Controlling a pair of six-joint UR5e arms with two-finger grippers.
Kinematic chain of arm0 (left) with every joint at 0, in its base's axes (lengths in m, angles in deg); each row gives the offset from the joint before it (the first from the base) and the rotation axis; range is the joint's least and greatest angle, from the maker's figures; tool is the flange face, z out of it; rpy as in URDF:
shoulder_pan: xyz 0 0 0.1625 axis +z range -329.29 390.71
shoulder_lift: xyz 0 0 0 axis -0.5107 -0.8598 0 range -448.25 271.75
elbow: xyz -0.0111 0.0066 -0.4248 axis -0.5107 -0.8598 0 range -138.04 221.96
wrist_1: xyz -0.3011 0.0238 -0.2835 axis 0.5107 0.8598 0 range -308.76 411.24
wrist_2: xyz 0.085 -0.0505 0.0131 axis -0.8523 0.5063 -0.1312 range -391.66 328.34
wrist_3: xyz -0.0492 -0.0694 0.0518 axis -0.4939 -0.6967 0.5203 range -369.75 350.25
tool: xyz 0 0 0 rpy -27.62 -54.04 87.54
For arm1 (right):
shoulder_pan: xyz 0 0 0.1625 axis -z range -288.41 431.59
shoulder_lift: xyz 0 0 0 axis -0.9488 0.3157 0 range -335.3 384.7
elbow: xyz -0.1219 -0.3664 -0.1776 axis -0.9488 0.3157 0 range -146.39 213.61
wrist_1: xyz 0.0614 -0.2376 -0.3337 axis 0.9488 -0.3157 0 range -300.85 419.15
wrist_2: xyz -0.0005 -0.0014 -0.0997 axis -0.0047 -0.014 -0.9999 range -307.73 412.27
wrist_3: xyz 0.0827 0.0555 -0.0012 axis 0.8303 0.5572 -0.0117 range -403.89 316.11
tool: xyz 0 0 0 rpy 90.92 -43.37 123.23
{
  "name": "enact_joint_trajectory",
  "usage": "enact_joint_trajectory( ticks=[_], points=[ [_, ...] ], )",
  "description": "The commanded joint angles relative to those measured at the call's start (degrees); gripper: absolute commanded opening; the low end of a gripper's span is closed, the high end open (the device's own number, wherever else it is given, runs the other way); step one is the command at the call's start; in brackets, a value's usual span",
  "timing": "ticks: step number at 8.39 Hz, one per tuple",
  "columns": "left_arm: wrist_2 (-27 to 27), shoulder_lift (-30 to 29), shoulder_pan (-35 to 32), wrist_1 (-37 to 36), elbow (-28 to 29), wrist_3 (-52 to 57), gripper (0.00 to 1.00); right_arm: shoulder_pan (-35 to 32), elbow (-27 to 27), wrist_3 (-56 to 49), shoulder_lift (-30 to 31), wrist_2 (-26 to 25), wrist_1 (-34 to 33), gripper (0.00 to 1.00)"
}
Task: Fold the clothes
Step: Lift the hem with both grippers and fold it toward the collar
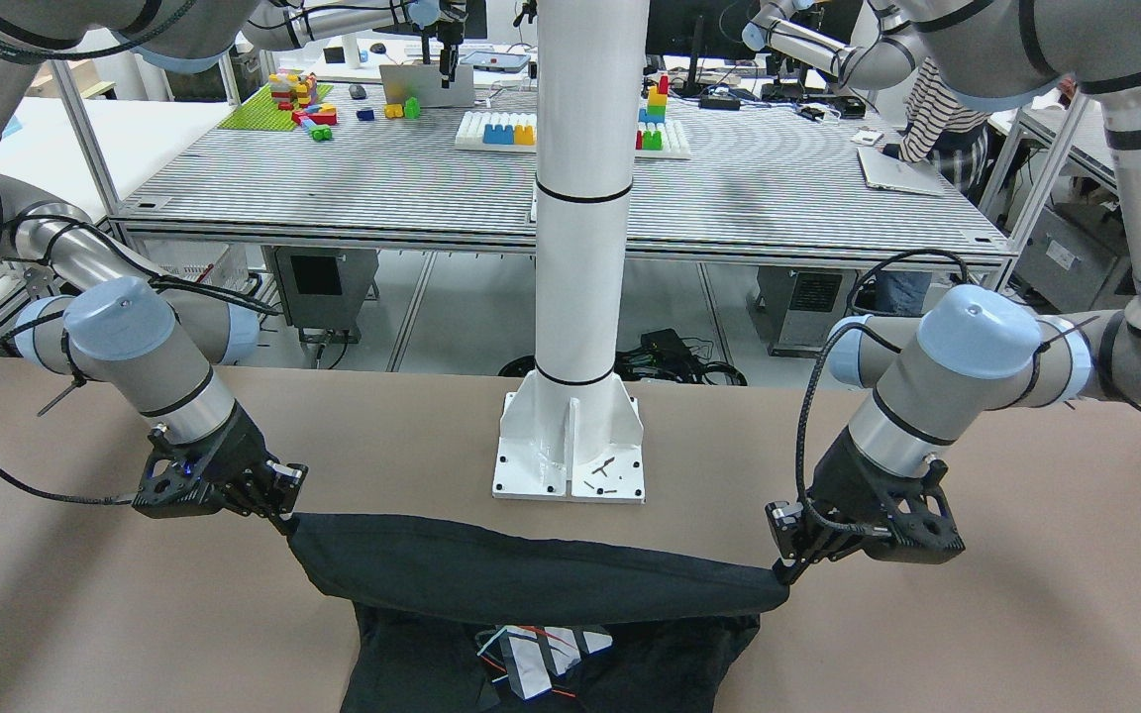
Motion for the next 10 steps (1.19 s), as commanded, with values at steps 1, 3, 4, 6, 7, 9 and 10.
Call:
enact_joint_trajectory(
  ticks=[1,3,4,6,7,9,10],
  points=[
    [-3.0,-6.66,-1.63,0.15,8.92,1.34,0.0,-1.85,4.69,-0.49,-3.74,-0.1,-0.05,0.0],
    [-3.28,-12.47,-3.38,2.33,18.94,4.66,0.0,-3.69,10.74,-0.49,-8.3,-0.19,-0.14,0.0],
    [-3.28,-12.85,-3.65,6.27,23.42,5.03,0.0,-3.88,13.21,-0.49,-9.89,-0.54,-0.14,0.0],
    [-3.37,-13.72,-3.56,16.01,33.35,5.04,0.0,-3.79,17.25,-1.27,-12.88,-2.56,-0.14,0.0],
    [-3.37,-13.73,-3.48,19.37,36.79,5.12,0.0,-3.44,18.93,-3.02,-13.42,-3.17,0.21,0.0],
    [-3.37,-13.55,-3.56,22.47,38.93,9.4,0.23,-3.26,20.26,-3.74,-13.6,-3.97,0.74,0.25],
    [-3.28,-13.55,-3.65,22.65,38.76,10.39,0.46,-3.44,20.09,-3.74,-13.68,-3.97,0.82,0.46]
  ],
)
